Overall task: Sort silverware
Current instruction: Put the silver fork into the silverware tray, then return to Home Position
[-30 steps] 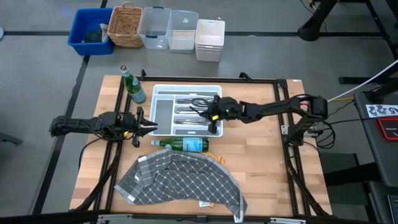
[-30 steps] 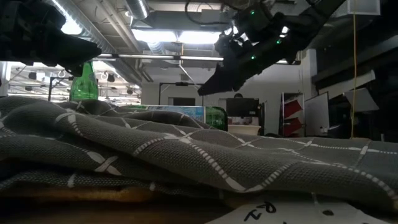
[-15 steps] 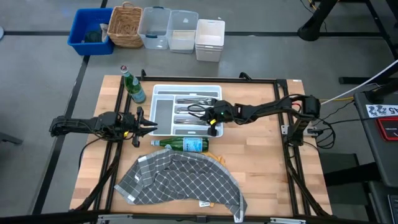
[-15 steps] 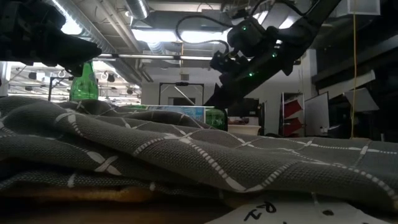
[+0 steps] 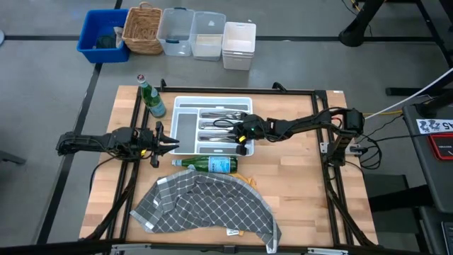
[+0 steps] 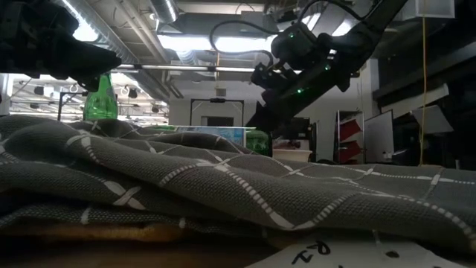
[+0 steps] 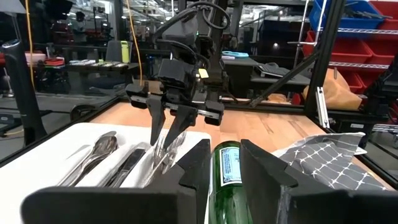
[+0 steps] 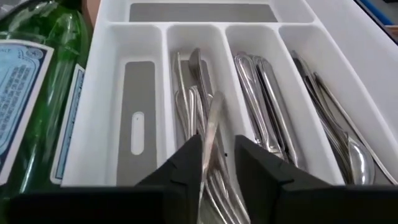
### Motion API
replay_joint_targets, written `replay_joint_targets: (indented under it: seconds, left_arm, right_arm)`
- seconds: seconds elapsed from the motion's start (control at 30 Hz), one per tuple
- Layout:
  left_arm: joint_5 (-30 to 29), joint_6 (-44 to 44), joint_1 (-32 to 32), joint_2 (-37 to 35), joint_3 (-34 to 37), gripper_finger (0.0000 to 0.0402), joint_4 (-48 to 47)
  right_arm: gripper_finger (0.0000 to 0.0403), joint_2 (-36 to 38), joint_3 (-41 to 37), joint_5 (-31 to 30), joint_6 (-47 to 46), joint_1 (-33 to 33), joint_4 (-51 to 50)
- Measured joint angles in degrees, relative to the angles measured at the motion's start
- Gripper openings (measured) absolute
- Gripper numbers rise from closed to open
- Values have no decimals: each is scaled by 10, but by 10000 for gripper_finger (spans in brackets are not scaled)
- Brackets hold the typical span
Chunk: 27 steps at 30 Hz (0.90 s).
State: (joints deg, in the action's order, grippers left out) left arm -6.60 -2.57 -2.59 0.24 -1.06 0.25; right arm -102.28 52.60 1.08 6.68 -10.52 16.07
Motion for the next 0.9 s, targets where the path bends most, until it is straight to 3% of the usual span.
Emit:
replay_joint_targets:
  seconds: [0.17, 0.4, 0.9]
  left_arm:
    - [0, 0, 0, 0, 0, 74, 0]
    - [0, 0, 0, 0, 0, 74, 0]
    - [0, 0, 0, 0, 0, 74, 0]
  right_arm:
    - [119, 0, 0, 0, -3, 0, 4]
    - [122, 35, 0, 0, -4, 1, -4]
    - [122, 316, 0, 0, -4, 1, -196]
